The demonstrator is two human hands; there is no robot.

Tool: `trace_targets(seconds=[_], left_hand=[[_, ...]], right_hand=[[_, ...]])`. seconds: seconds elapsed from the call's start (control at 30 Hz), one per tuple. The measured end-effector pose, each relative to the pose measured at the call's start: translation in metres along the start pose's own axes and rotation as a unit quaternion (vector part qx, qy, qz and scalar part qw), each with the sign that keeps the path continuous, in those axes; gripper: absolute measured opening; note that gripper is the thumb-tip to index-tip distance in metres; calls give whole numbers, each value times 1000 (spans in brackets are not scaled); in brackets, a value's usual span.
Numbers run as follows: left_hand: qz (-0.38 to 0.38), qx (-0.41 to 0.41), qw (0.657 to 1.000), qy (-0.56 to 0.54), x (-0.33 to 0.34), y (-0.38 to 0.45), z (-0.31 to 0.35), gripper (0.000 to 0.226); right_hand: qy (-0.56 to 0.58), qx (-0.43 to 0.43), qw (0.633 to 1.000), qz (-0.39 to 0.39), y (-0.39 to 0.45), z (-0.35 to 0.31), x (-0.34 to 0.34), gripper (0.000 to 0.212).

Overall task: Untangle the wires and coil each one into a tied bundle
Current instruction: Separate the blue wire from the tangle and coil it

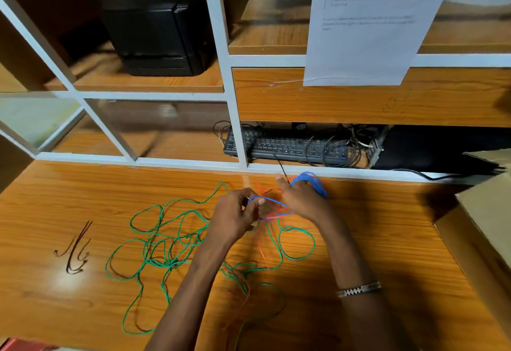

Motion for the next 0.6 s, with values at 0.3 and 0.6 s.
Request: trace_targets(seconds=[0.3, 0.6], left_hand=[[126, 87, 988, -8, -24, -2, 7, 13], [139, 14, 986, -90, -33, 7, -11, 22]], right_hand=[[199, -49, 956, -210, -25, -10, 26, 105], [445, -222, 788, -363, -54, -22, 8, 82]])
Point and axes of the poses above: each hand's wrist, its own y-axis towards the middle knuckle, its own x-axis out of the palm, z = x × y, the point moved 6 cm from there along y, towards the middle knuckle, and after that the axes turned 10 degrees about -x, right-handed, at the moved point
